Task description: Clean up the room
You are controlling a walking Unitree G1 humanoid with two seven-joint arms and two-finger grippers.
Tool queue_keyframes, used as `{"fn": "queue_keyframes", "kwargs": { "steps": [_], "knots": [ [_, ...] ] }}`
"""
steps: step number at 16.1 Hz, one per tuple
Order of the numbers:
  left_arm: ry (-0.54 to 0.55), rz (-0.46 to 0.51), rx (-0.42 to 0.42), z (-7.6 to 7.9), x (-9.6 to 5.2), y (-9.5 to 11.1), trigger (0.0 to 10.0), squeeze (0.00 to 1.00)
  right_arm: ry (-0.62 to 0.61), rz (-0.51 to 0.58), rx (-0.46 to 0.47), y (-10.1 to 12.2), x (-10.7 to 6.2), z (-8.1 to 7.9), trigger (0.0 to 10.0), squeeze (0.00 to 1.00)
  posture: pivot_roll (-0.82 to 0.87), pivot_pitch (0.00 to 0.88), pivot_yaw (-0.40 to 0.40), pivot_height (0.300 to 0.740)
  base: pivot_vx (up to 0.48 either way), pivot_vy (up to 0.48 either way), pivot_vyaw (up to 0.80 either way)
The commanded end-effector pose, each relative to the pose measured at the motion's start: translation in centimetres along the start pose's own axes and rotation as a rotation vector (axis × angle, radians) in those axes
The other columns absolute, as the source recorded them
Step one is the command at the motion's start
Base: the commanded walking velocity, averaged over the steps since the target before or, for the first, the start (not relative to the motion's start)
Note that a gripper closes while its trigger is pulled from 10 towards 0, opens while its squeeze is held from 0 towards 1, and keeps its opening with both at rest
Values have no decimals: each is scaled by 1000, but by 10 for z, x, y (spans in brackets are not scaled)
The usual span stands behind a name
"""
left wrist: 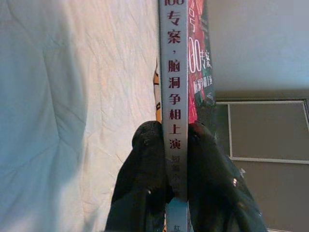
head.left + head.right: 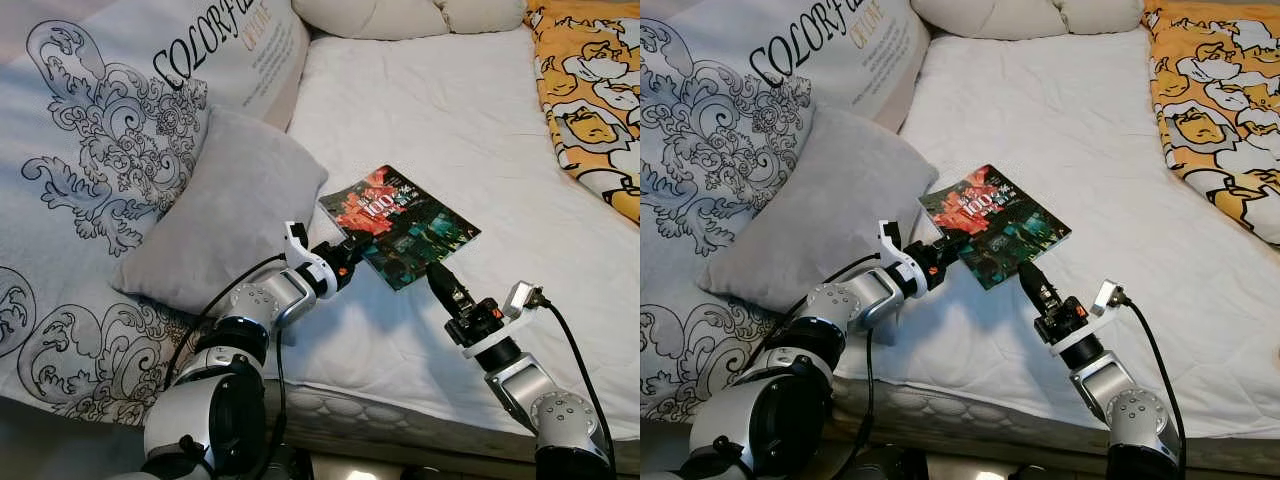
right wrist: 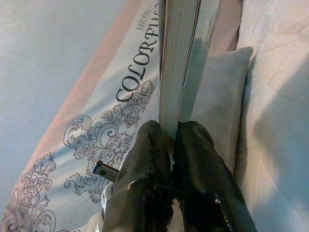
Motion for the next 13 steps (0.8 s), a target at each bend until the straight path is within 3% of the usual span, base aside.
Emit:
{"fn": "queue_keyframes", "kwargs": {
  "steps": [1, 2, 3, 4, 5, 6, 8, 9, 13],
  "knots": [
    [-22, -32, 24, 10, 10, -11, 0, 0, 40, 0, -37, 4, 6, -9, 0, 0, -103, 35, 97, 740, 0, 0, 0],
    [-23, -31, 28, 10, 10, -10, 0, 0, 39, -1, -39, 5, 6, -9, 0, 0, -103, 35, 98, 740, 0, 0, 0],
    [-22, -28, 63, 11, 10, -8, 0, 0, 16, -7, -64, 5, 6, -7, 745, 0, -103, 35, 98, 740, 0, 0, 0],
    [-21, -13, 115, 14, 10, -3, 0, 0, -11, -13, -83, 5, 6, -4, 10000, 0, -107, 36, 101, 740, 0, 0, 0],
    [-25, 6, 151, 18, 9, 6, 0, 0, -28, -11, -80, 5, 5, -2, 10000, 835, -108, 37, 100, 740, 0, 0, 0],
    [-24, 11, 179, 20, 9, 10, 0, 0, -45, -7, -80, 6, 3, -1, 10000, 1000, -109, 38, 100, 740, 0, 0, 0],
    [-13, 15, 316, 26, 6, 26, 0, 0, -122, 6, -114, 14, -10, 8, 10000, 1000, -113, 41, 97, 740, 0, 0, 0],
    [-11, 17, 336, 28, 5, 32, 0, 0, -147, 10, -135, 18, -17, 9, 10000, 1000, -115, 41, 96, 740, 0, 0, 0],
    [39, -75, 512, 24, 3, 34, 0, 0, -201, -27, -216, 26, -37, 10, 10000, 1000, -135, 48, 96, 740, 0, 0, 0]
  ]
}}
Point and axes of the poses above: a point about 5 cm out from each wrist's last joint towards the gripper, its own x axis pointing out of the wrist towards the gripper, its own y axis along the axis of the wrist's last joint, z = x × y, the point moved 2 cm from there along x, pointing out of the wrist towards the gripper
